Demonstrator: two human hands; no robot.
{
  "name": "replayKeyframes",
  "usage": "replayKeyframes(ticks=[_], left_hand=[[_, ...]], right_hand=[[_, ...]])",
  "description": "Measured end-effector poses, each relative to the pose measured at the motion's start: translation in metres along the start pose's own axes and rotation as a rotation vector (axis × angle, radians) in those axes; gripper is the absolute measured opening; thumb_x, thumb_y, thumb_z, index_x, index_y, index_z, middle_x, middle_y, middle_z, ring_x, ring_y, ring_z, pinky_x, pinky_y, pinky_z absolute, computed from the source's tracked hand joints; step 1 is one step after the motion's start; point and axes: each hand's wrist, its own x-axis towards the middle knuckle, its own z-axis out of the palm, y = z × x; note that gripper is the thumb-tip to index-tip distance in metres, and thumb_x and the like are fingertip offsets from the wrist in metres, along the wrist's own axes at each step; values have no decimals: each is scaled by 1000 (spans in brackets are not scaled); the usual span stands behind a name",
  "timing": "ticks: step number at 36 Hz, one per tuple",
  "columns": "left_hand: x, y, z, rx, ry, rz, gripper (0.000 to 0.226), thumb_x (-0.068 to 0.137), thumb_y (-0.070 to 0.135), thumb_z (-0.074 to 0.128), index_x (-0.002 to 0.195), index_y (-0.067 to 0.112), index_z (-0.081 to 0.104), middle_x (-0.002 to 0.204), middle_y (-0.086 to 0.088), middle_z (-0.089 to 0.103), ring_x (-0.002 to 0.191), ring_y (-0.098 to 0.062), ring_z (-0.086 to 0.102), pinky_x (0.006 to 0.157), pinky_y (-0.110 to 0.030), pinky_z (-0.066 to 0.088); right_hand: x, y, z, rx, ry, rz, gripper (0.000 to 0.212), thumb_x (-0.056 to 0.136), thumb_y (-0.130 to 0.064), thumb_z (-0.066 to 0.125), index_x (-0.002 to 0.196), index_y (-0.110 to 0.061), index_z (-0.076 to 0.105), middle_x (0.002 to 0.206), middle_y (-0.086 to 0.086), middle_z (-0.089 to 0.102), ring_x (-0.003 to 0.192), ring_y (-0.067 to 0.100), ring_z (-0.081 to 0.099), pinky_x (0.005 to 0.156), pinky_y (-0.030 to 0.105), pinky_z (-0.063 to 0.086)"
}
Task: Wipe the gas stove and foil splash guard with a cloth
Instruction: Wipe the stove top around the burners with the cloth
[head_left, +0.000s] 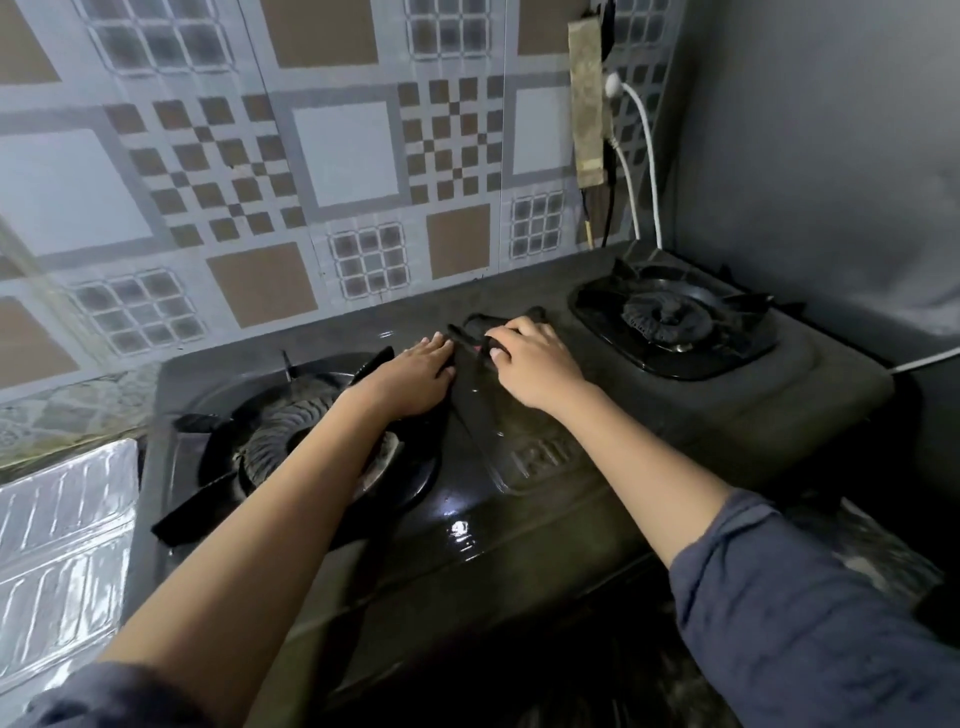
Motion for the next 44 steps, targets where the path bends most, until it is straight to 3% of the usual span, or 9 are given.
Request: replayKeyframes(ticks=[8, 16, 26, 36, 44], left_hand=[[-11, -5, -6, 45, -25, 43, 53, 102, 23, 26, 149, 6, 9, 159, -11, 1, 147, -20, 5, 117, -26, 4], [-11, -5, -7, 26, -4, 65, 53, 101, 20, 29, 149, 5, 12, 158, -12, 3, 147, -20, 6, 116, -25, 5], [-8, -7, -4, -5, 22, 79, 51, 100, 17, 31, 147, 3, 18, 158, -12, 9, 146, -23, 12, 115, -26, 10], [-6, -11, -1, -49, 26, 77, 53, 99, 18, 32, 148, 5, 17, 158, -12, 7, 147, -24, 10, 118, -30, 10], [-4, -12, 0, -60, 17, 83, 52, 99, 18, 31, 147, 3, 18, 158, -13, 9, 146, -26, 10, 118, -32, 12]], right_hand=[[-22, -16, 2, 7, -35, -70, 37, 98, -27, 36, 134, -23, 44, 141, 1, 38, 129, 27, 33, 108, 39, 30], [-49, 12, -15, 40, -80, -119, 34, 97, -28, 39, 130, -28, 48, 136, -9, 42, 128, 17, 35, 104, 36, 35], [-31, 36, -32, 29, -97, 64, 37, 99, -26, 38, 135, -22, 44, 143, -2, 36, 132, 22, 33, 106, 33, 28], [-49, 21, -14, -48, 197, 377, 36, 97, -24, 36, 130, -15, 47, 138, 11, 41, 121, 34, 39, 98, 40, 36], [-56, 12, -7, -90, 253, 416, 36, 96, -23, 37, 130, -17, 48, 138, 10, 42, 122, 34, 39, 102, 41, 33]])
